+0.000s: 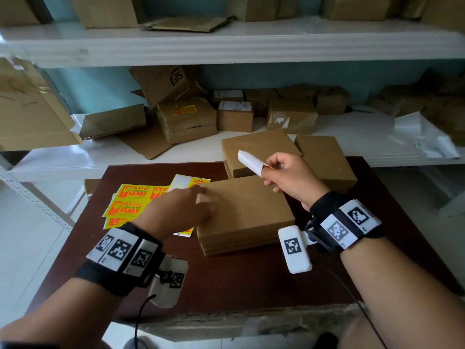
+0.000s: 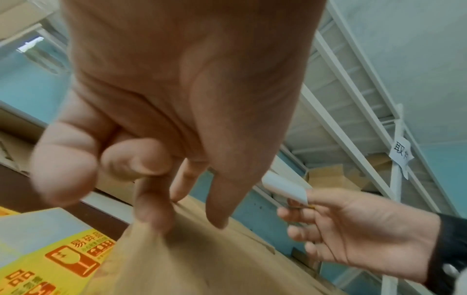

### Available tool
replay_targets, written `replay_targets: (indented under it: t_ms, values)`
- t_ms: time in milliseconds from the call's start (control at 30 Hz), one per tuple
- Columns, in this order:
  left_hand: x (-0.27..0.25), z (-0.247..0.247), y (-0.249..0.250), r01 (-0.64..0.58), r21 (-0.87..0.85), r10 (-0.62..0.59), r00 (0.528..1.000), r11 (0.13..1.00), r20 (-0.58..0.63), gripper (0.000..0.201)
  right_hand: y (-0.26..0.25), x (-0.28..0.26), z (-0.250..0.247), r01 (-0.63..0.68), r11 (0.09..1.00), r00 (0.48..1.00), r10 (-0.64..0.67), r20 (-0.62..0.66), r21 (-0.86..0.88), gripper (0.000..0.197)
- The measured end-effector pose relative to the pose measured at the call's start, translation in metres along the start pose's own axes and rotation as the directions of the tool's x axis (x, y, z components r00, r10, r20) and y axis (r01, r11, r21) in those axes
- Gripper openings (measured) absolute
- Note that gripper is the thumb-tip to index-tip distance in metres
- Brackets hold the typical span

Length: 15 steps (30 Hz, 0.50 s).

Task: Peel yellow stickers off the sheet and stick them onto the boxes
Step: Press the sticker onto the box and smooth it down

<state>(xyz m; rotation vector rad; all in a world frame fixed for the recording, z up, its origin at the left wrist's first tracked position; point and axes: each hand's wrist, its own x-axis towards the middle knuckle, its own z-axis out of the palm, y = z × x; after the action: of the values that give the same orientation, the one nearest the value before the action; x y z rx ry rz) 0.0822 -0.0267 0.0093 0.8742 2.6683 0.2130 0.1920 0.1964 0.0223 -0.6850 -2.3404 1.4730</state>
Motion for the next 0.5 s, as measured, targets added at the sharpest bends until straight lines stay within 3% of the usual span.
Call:
replay_targets:
  t_ms: [100,167,233,333,500]
  values:
    - [-0.001,-0.010,0.000,-0.124,-0.189,0.083,0.974,0.974,-0.210,0.030,0.000,0.001,0.002,0.028,0.995,0.999,-0.030,-0.014,-0.095,0.009]
    - [-0.005,-0.017,0.008,-0.269,-0.440,0.144,0.944,0.857,-0.296,0.020,-0.002,0.001,0.006,0.055,0.990,0.998,-0.057,-0.012,-0.132,0.010]
    - [-0.010,-0.024,0.018,-0.351,-0.588,0.208,0.932,0.729,-0.298,0.028,-0.002,0.000,0.011,0.073,0.984,0.997,-0.077,-0.012,-0.164,0.011]
    - [-0.009,-0.026,0.027,-0.419,-0.557,0.322,0.908,0.717,-0.269,0.040,0.000,0.001,0.016,0.073,0.975,0.997,-0.076,-0.005,-0.208,0.012]
    - [0.002,-0.018,0.028,-0.429,-0.490,0.358,0.903,0.759,-0.236,0.028,0.007,0.005,0.017,0.040,0.961,0.999,-0.042,0.000,-0.273,0.018]
